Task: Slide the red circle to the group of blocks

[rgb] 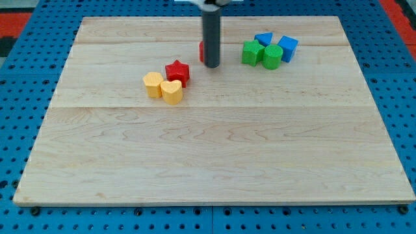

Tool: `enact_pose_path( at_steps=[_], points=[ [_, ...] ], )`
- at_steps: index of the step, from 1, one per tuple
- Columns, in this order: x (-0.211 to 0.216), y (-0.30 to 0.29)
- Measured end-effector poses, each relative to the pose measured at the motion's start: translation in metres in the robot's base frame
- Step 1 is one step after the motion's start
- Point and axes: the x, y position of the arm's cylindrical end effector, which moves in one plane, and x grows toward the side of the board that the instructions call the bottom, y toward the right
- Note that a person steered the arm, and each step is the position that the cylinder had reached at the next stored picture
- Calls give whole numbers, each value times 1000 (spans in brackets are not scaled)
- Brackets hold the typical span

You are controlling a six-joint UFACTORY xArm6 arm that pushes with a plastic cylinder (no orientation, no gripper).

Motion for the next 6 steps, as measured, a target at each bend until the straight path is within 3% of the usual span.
enact_pose_path(
  at_steps=[1,3,4,5,6],
  points=[
    [6,-12],
    [-37,-50],
    [-39,-17],
    [-59,-57],
    [-79,-9]
  ],
)
